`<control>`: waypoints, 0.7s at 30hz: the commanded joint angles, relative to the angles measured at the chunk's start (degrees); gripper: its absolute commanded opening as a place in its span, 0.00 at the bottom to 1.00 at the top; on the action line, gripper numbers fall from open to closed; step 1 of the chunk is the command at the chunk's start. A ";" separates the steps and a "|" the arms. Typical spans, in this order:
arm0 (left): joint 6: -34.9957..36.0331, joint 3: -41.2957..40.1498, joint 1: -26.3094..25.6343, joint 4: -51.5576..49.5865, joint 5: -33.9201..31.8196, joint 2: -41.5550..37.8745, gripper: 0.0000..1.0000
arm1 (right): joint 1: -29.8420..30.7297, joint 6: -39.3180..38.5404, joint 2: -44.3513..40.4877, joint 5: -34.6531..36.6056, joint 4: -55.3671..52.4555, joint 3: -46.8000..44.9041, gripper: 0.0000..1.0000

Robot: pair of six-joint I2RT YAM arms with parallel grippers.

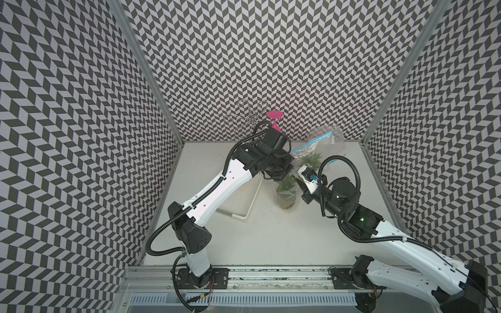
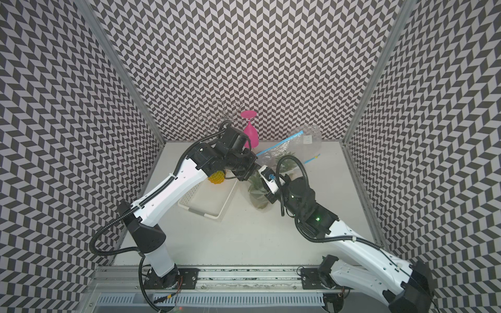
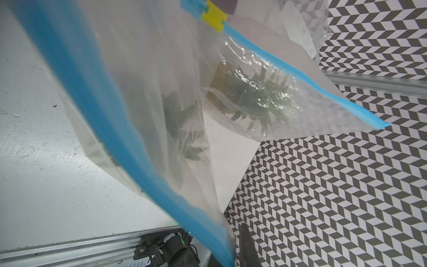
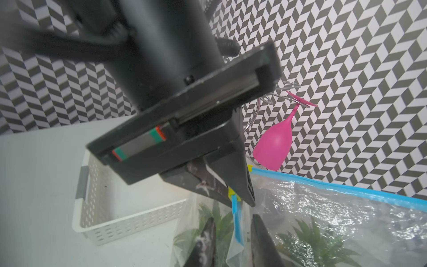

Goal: Open the zip-top bag and take out the pineapple
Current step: Unzip the zipper on the zipper food storage bag.

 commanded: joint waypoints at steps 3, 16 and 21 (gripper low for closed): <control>-0.95 -0.02 -0.42 0.82 0.05 -1.52 0.00 | -0.53 -0.03 0.44 -0.99 3.37 1.38 0.15; -1.04 0.33 -1.15 0.91 0.06 -1.34 0.00 | -1.59 -0.68 2.36 -1.44 4.66 2.43 0.05; -0.91 0.83 -1.08 0.43 -0.76 -1.43 0.00 | -1.69 -1.73 1.67 -1.60 2.71 2.19 0.00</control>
